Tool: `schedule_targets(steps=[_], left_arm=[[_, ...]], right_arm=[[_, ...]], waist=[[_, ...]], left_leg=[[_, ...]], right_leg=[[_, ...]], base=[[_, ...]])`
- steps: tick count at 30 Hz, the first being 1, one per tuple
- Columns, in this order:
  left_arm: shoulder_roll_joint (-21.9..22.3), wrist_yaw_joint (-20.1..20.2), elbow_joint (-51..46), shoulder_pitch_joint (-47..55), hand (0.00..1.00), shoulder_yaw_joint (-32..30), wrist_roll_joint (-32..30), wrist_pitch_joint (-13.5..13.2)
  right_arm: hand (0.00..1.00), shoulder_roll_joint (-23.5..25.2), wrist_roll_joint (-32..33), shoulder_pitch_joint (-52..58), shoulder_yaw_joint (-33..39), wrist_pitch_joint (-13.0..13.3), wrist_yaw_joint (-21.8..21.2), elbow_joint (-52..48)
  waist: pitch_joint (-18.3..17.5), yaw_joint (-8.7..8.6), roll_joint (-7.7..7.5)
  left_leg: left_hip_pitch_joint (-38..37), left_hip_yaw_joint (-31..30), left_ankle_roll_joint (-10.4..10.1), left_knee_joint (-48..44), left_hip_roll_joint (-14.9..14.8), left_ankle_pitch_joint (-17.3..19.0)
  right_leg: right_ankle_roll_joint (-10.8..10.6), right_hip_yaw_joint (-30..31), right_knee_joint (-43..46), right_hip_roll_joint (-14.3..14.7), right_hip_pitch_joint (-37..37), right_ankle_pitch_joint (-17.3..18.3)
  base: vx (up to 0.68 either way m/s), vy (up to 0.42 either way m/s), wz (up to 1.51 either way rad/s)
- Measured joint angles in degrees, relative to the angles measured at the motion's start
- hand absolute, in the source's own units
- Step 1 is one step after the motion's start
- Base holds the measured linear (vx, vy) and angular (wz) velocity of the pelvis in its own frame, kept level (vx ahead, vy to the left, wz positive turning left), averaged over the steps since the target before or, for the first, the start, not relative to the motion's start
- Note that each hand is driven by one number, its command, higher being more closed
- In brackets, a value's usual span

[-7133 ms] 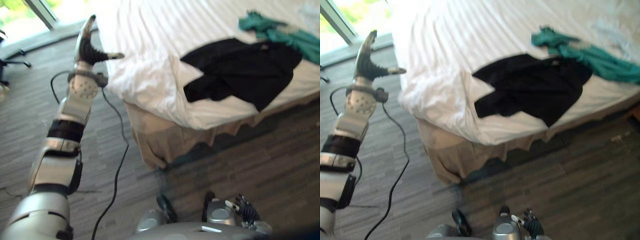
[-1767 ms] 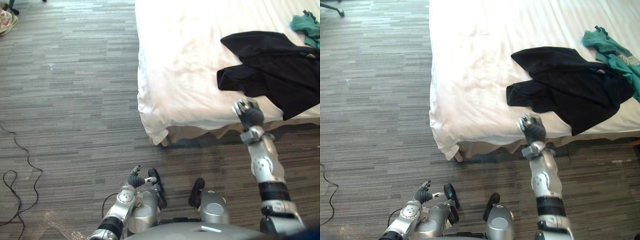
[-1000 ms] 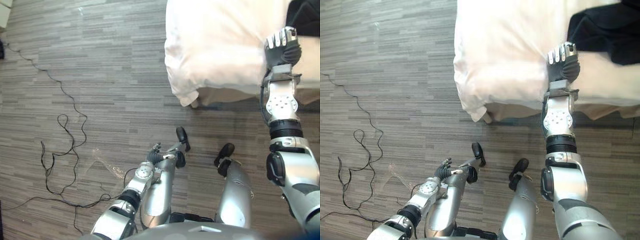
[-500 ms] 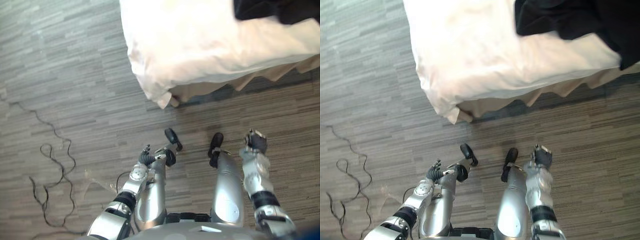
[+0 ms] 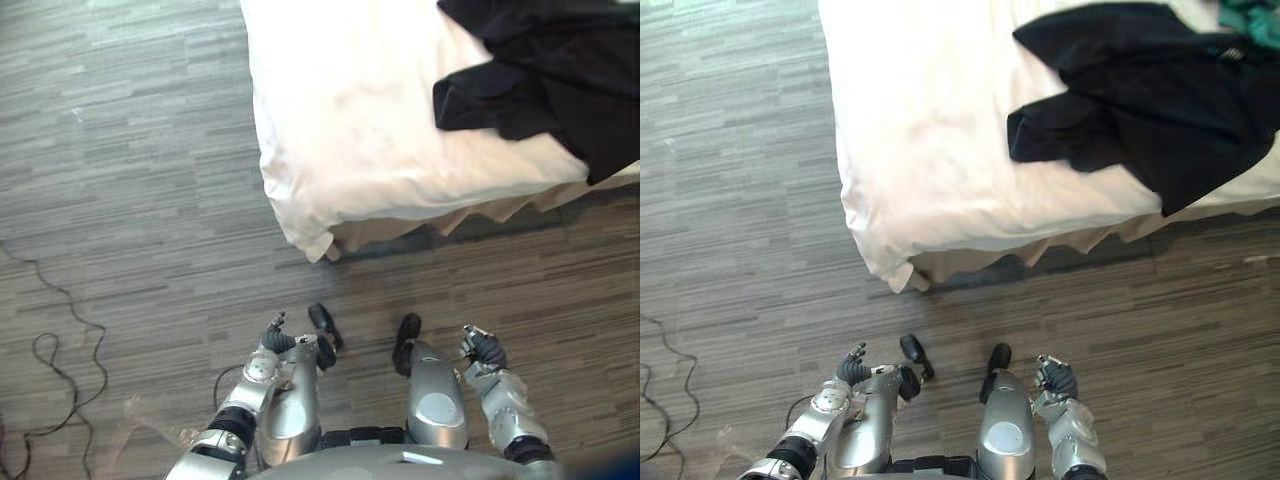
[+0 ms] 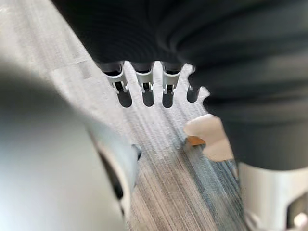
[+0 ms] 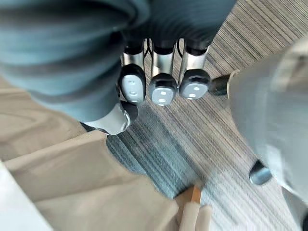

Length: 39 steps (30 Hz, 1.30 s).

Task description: Tidy the bed and pick cloth on bed and put in laundry

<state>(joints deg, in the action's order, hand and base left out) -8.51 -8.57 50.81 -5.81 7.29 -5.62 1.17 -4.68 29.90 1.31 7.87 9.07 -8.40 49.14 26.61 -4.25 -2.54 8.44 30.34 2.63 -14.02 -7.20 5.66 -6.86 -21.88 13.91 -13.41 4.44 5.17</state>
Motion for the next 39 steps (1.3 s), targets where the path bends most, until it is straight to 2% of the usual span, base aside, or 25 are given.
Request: schedule_targets(steps=[1, 5, 7, 9, 10, 14, 16, 19, 20, 21, 23, 24, 26, 27, 28, 29, 30, 31, 32, 33, 34, 35, 37, 39], left_arm=[[0.1, 0.0, 0.0, 0.9, 0.0, -0.8, -0.2, 0.1], [1.4, 1.1, 0.0, 3.3, 0.0, -1.8, -0.5, 0.7], [1.6, 1.2, 0.0, 3.4, 0.0, -2.0, -0.5, 0.7], [2.3, 1.2, 0.0, 3.4, 0.0, -3.4, -0.5, 0.5], [2.0, 1.1, 0.0, 3.7, 0.0, -3.6, -0.6, 0.4], [2.7, 1.2, 0.1, 6.4, 0.0, -4.1, -0.7, 0.1], [3.4, 1.4, 0.3, 6.8, 0.0, -4.0, -1.2, -0.3], [3.8, 1.1, 0.9, 7.0, 0.0, -4.1, -2.0, -0.3], [3.9, 0.9, 1.3, 7.0, 0.0, -4.2, -2.0, -0.3], [4.2, 0.8, 2.0, 7.0, 0.0, -5.7, -1.8, -0.3], [4.2, 0.4, 2.3, 7.0, 0.0, -9.1, -2.1, -0.3], [4.2, 0.0, 2.5, 7.0, 0.0, -10.3, -2.4, -0.3], [3.4, -1.1, 2.8, 7.0, 0.0, -12.6, -2.5, -0.3], [2.8, -1.8, 3.0, 7.3, 0.0, -14.2, -2.4, -0.3], [2.8, -2.1, 3.8, 7.7, 0.0, -15.4, -2.3, -0.4], [4.7, -2.6, 6.0, 9.0, 0.0, -16.2, -2.2, -1.1], [4.4, -2.9, 6.7, 9.3, 0.0, -16.6, -2.2, -1.6], [4.0, -2.8, 7.0, 10.6, 0.0, -16.9, -2.3, -1.7], [3.5, -2.9, 7.7, 10.1, 0.0, -15.5, -2.4, -2.4], [3.5, -2.9, 7.9, 10.1, 0.0, -15.0, -2.4, -2.6], [4.0, -2.7, 8.0, 10.0, 0.0, -13.2, -2.3, -3.4], [3.9, -2.4, 8.4, 9.8, 0.0, -11.8, -1.8, -4.2], [3.7, -1.1, 9.2, 8.9, 0.0, -10.5, 0.3, -5.0], [4.4, -0.3, 9.2, 8.5, 0.0, -9.4, 2.5, -6.0]], right_arm=[[0.0, 0.3, -1.1, 0.9, 0.0, 0.0, -0.6, 0.7], [0.0, 0.0, -8.2, 1.9, 1.2, -0.1, -2.6, 4.4], [0.0, 0.1, -11.0, 1.9, 1.1, -0.5, -2.6, 4.6], [0.0, 0.3, -12.5, 1.8, 1.0, -1.3, -2.6, 4.7], [0.0, 0.3, -13.3, 1.8, 0.9, -1.6, -2.5, 4.7], [0.0, 0.1, -13.3, 2.0, 1.3, -2.2, -2.1, 4.7], [0.0, 0.1, -13.3, 2.1, 1.8, -3.2, -1.7, 4.7], [0.0, 0.0, -13.2, 3.0, 3.7, -3.7, -1.2, 4.6], [0.0, 0.0, -13.1, 3.3, 3.9, -3.6, -1.2, 4.7], [0.0, 0.0, -12.7, 3.6, 4.3, -3.6, -1.2, 5.2], [0.0, -0.1, -12.6, 3.5, 5.2, -3.4, -1.6, 6.4], [0.0, -0.1, -12.7, 3.5, 5.3, -3.1, -1.7, 6.7], [0.0, -0.2, -13.3, 3.5, 5.2, -2.5, -2.0, 7.6], [0.0, -0.2, -13.7, 3.5, 5.0, -2.1, -2.8, 8.6], [0.0, -0.5, -14.3, 3.5, 4.9, -1.8, -2.9, 9.3], [0.0, -3.0, -14.6, 3.3, 5.3, -1.5, -3.5, 9.6], [0.0, -3.2, -14.6, 3.4, 5.2, -1.5, -3.4, 10.4], [0.0, -2.7, -14.5, 4.7, 5.2, -1.2, -3.7, 10.1], [0.0, -2.5, -12.7, 6.6, 5.6, -0.9, -3.5, 10.7], [0.0, -2.5, -12.4, 7.3, 5.7, -0.8, -3.5, 10.7], [0.0, -2.0, -10.8, 9.0, 5.8, -0.8, -3.5, 10.7], [0.0, -1.2, -9.7, 9.8, 6.0, -0.7, -3.5, 10.7], [0.0, -0.7, -8.1, 10.2, 6.5, -0.3, -3.2, 10.5], [0.0, -0.4, -8.2, 10.3, 6.9, 0.3, -2.8, 10.4]], waist=[[-1.3, 0.04, -0.52], [-4.9, 0.13, -0.75], [-5.1, 0.25, -0.88], [-5.1, 0.57, -0.84], [-5.1, 0.86, -0.88], [-7.0, 0.67, 1.5], [-7.6, 0.56, 2.53], [-8.2, 0.56, 3.29], [-8.5, 0.56, 3.41], [-8.7, 0.57, 3.46], [-8.8, 1.3, 3.51], [-9.0, 1.44, 3.34], [-9.3, 1.97, 2.12], [-9.8, 2.09, 0.88], [-10.3, 2.26, 1.32], [-12.1, 2.34, 7.38], [-12.0, 2.5, 6.62], [-13.4, 1.54, 4.7], [-13.8, 1.28, 4.09], [-14.1, 1.11, 4.17], [-15.2, 1.0, 5.1], [-15.2, 0.76, 5.06], [-15.4, -0.04, 5.49], [-15.2, -0.33, 5.24]], left_leg=[[-0.7, 0.7, -0.3, 0.6, 0.0, 0.2], [-4.6, 6.7, -0.9, 3.3, -0.8, 0.4], [-6.2, 9.2, -0.7, 3.8, -1.2, 0.5], [-7.7, 11.8, -0.5, 3.4, -1.8, 0.7], [-8.8, 13.1, -0.8, 2.7, -2.0, 0.9], [-11.4, 16.5, -2.3, 1.3, -4.0, 1.8], [-12.0, 17.9, -2.9, 0.1, -5.2, 2.2], [-13.7, 19.0, -3.7, -0.6, -5.9, 2.6], [-13.7, 18.7, -4.0, -0.6, -5.7, 2.8], [-13.6, 14.4, -3.8, -0.5, -4.7, 2.6], [-13.6, 0.1, -4.8, -0.2, -2.6, 3.3], [-13.6, -3.4, -5.3, -0.6, -2.3, 3.6], [-13.5, -9.3, -5.6, -2.6, -1.3, 3.9], [-13.4, -12.1, -5.5, -4.1, -0.4, 3.9], [-13.3, -14.6, -3.8, -4.4, -0.6, 4.8], [-13.6, -16.7, -5.2, -2.1, -6.2, 12.1], [-14.5, -14.6, -6.6, -2.9, -5.6, 12.8], [-14.8, -15.0, -6.4, -2.3, -3.5, 13.2], [-15.9, -14.6, -6.1, -1.3, -2.3, 13.5], [-15.9, -14.9, -6.0, -0.7, -2.1, 13.5], [-16.7, -15.4, -5.9, 1.4, -1.3, 12.2], [-17.5, -14.3, -6.3, 3.1, -0.6, 11.1], [-18.7, -11.6, -5.8, 5.5, 0.9, 9.8], [-19.7, -8.8, -5.2, 6.5, 1.4, 9.4]], right_leg=[[0.0, 0.1, -0.7, 0.3, -0.1, -0.8], [0.9, 0.0, -5.7, 2.2, -1.5, -6.8], [0.9, -1.2, -8.5, 2.4, -3.0, -7.8], [3.9, -5.8, -8.1, 2.3, -3.8, -5.7], [3.7, -7.0, -10.3, 2.7, -5.5, -6.0], [4.0, -3.8, -19.0, 5.7, -9.3, -10.1], [4.0, -2.3, -19.5, 6.5, -9.4, -10.2], [4.5, 0.6, -19.7, 7.5, -9.4, -9.9], [4.5, 1.1, -19.7, 7.6, -9.2, -9.9], [4.4, 2.7, -19.7, 7.7, -8.9, -10.0], [4.5, 8.5, -19.7, 8.6, -7.7, -10.7], [4.5, 10.6, -19.7, 9.0, -7.1, -10.8], [4.5, 16.4, -19.7, 9.6, -5.4, -10.8], [4.4, 20.3, -19.7, 9.9, -4.2, -10.8], [1.6, 23.5, -19.6, 11.1, -3.2, -8.7], [6.0, 23.3, -9.2, 16.9, 1.5, -8.2], [8.5, 23.0, 1.6, 16.5, 4.0, -6.2], [5.9, 24.5, 3.1, 15.1, 3.2, -1.6], [5.0, 26.0, -2.3, 15.0, 0.8, -1.3], [4.9, 26.2, -3.7, 15.2, 0.5, -2.0], [4.4, 27.9, -7.3, 15.5, 0.0, -4.5], [3.9, 29.5, -8.4, 15.5, 0.1, -6.1], [4.0, 32.3, -9.5, 15.4, 0.8, -8.3], [3.9, 33.1, -10.7, 15.6, 1.2, -9.9]], base=[[0.09, 0.008, -0.45], [0.06, 0.065, -0.66], [0.01, 0.029, -0.7], [-0.02, -0.02, -0.63], [-0.03, -0.046, -0.57], [-0.06, -0.037, -0.56], [-0.1, -0.014, -0.47], [-0.12, -0.001, -0.43], [-0.1, 0.011, -0.4], [-0.09, 0.001, -0.65], [-0.05, -0.008, -1.09], [-0.03, -0.005, -1.29], [-0.03, 0.0, -1.43], [-0.06, -0.009, -1.62], [-0.08, -0.004, -2.16], [-0.04, 0.044, -1.97], [0.02, 0.083, -1.63], [0.05, 0.131, -0.98], [0.03, 0.087, -0.5], [0.01, 0.103, -0.66], [0.04, 0.088, -0.72], [0.07, 0.123, -0.8], [0.07, 0.103, -0.78], [0.03, 0.105, -0.72]])
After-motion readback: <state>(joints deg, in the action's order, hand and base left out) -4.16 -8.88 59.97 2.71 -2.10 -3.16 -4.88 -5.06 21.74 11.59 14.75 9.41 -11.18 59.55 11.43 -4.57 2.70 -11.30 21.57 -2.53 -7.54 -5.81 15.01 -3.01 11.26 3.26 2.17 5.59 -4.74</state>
